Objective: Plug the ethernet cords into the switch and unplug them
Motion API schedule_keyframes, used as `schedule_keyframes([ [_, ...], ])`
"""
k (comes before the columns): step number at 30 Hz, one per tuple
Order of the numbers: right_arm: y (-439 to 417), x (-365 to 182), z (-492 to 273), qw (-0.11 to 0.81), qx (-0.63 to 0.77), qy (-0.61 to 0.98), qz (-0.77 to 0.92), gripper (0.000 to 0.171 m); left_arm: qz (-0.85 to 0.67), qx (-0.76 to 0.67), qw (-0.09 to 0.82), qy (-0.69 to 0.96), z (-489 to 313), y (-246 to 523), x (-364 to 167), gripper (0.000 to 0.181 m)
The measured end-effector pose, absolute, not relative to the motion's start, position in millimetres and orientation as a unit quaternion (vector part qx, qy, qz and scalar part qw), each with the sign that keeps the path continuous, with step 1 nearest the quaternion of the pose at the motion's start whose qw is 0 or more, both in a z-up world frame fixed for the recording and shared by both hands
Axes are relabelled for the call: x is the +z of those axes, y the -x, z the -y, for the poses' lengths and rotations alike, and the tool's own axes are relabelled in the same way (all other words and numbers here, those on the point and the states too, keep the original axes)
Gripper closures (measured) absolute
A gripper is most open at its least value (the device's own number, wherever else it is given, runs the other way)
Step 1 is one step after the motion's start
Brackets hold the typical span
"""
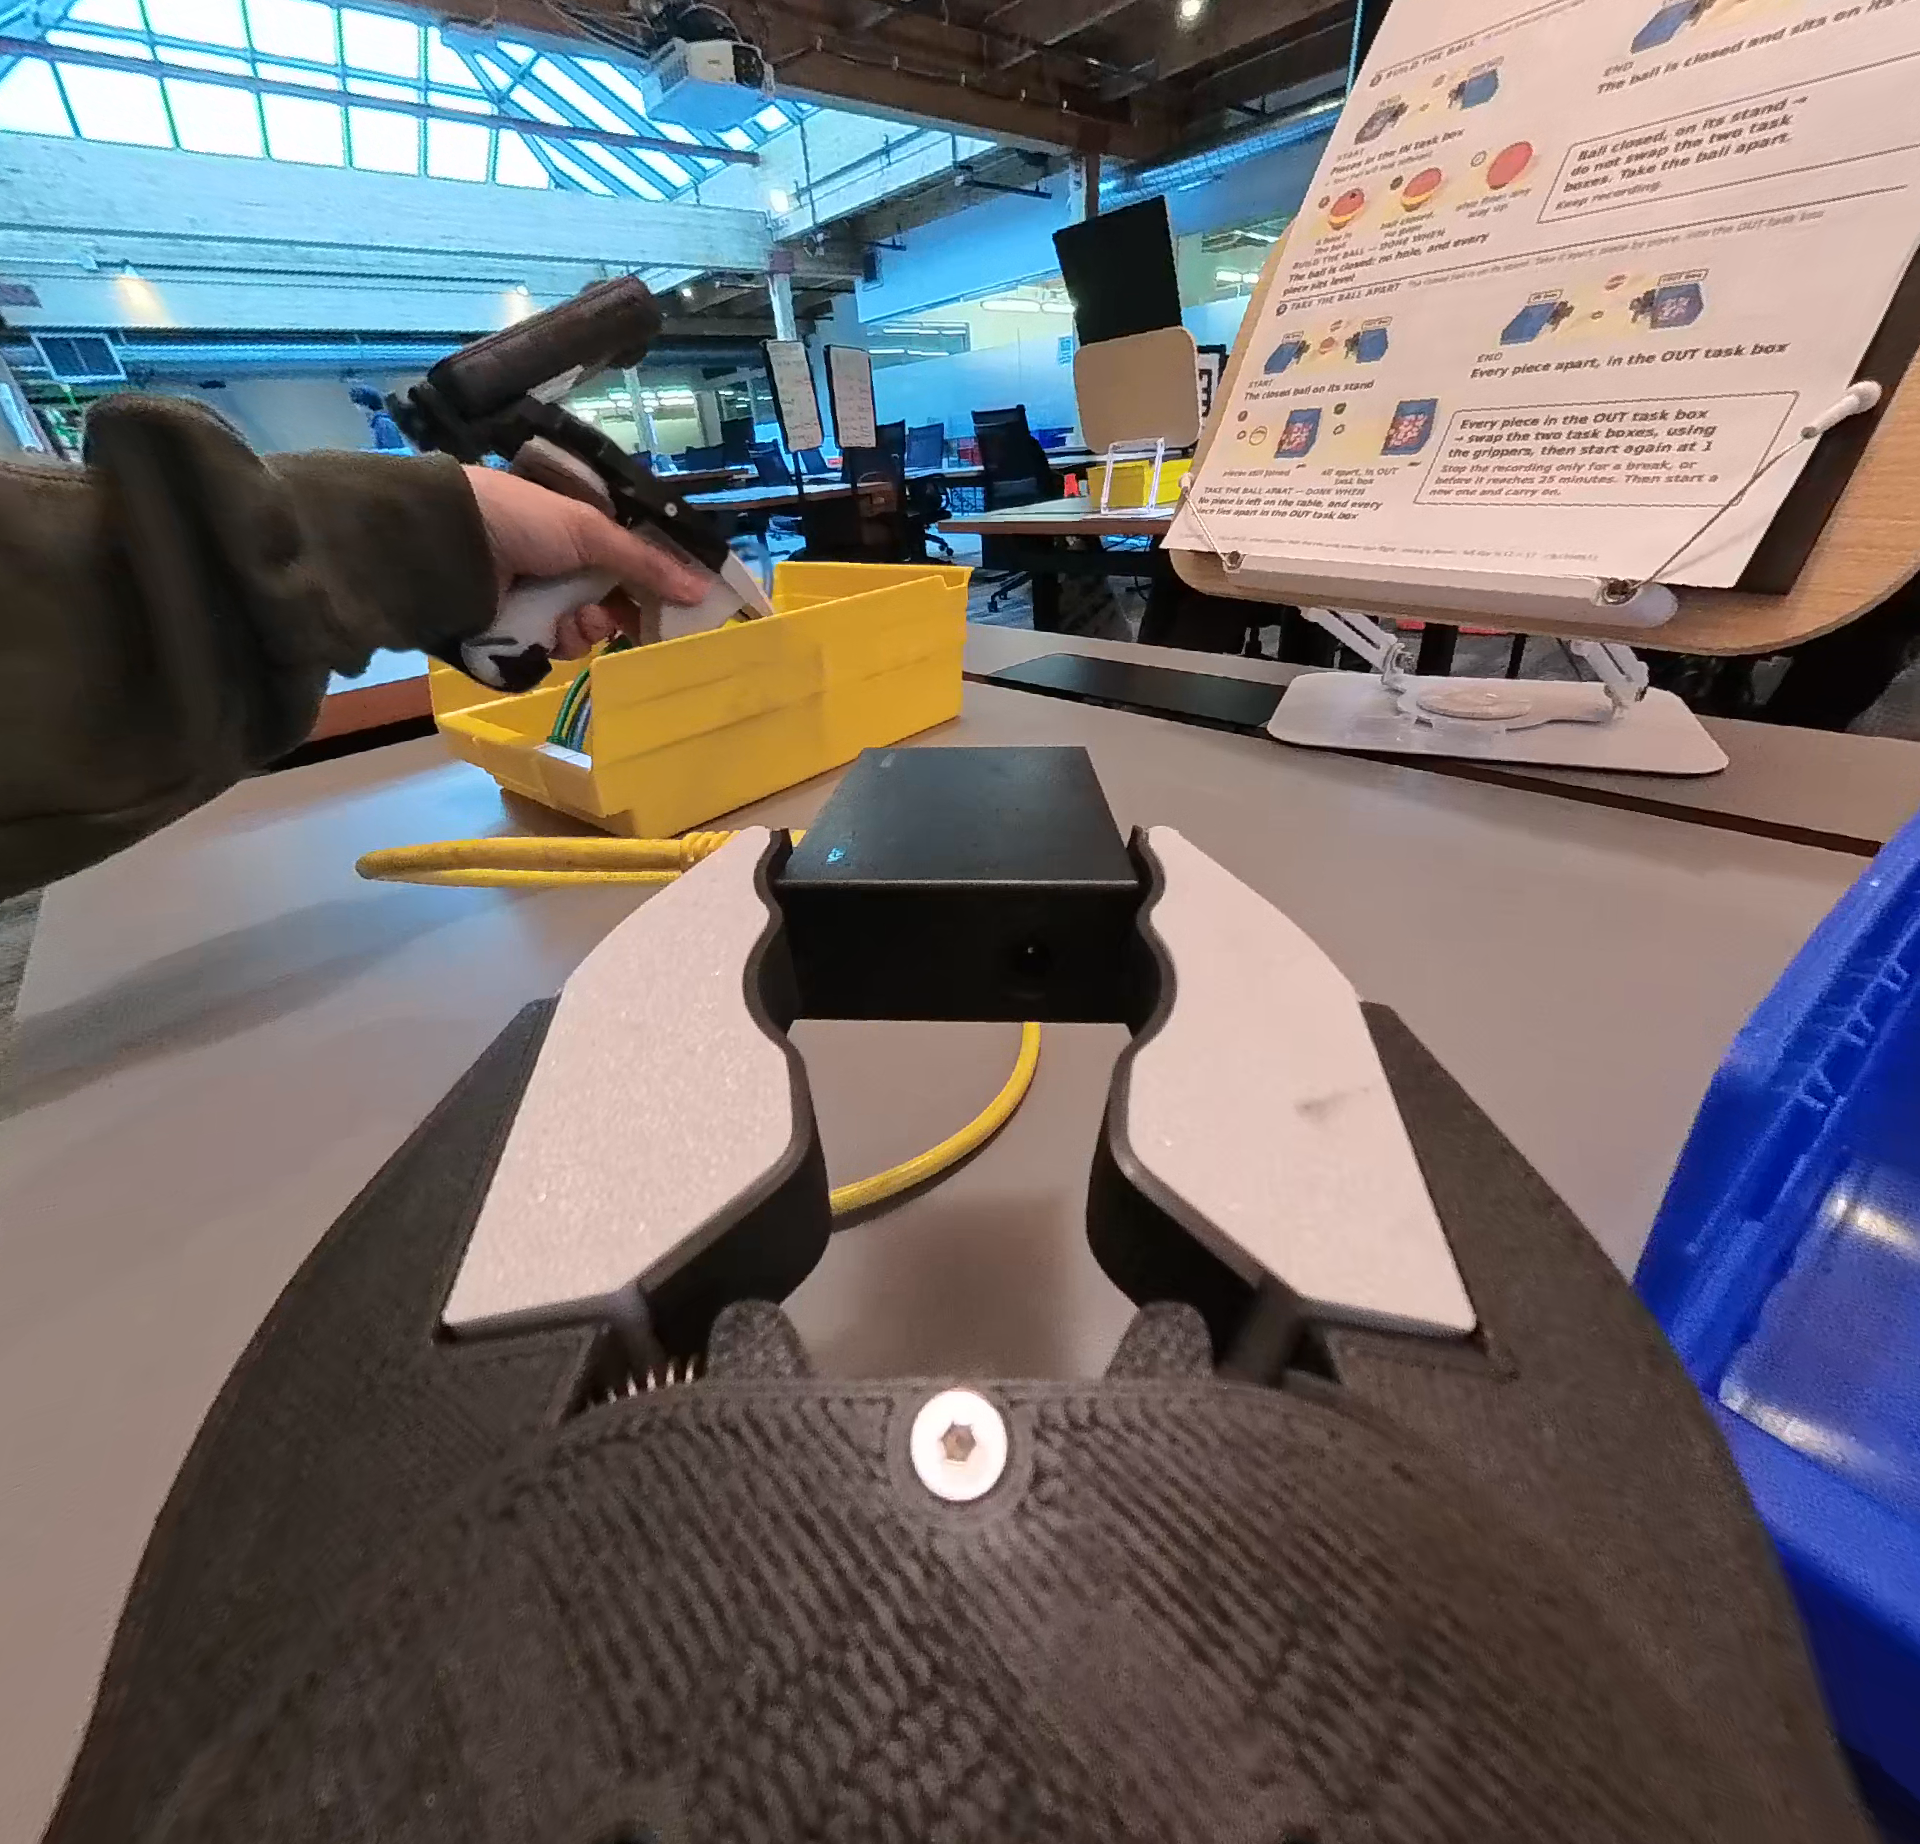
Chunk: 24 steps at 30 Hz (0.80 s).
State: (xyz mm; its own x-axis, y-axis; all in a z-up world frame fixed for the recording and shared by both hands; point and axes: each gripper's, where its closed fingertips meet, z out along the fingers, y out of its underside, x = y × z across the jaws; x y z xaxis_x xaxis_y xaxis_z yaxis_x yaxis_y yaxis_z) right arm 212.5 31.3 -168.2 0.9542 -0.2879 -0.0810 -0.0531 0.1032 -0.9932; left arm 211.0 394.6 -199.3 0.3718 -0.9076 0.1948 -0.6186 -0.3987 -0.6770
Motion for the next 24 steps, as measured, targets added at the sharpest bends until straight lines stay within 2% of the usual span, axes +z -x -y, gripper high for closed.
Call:
schedule_keyframes([
  [8, -212, -168, -31, 0.732, -0.079, 0.664, -0.128, 0.110, -0.514, -0.333, 0.297, 0.732, -379, -209, -163, 0.176],
  [19, -217, -166, -27, 0.741, -0.071, 0.652, -0.142, 0.110, -0.569, -0.449, 0.310, 0.615, -334, -165, -43, 0.176],
  [24, -223, -161, -17, 0.755, -0.085, 0.634, -0.142, 0.110, -0.707, -0.484, 0.223, 0.464, -257, -116, -15, 0.176],
])
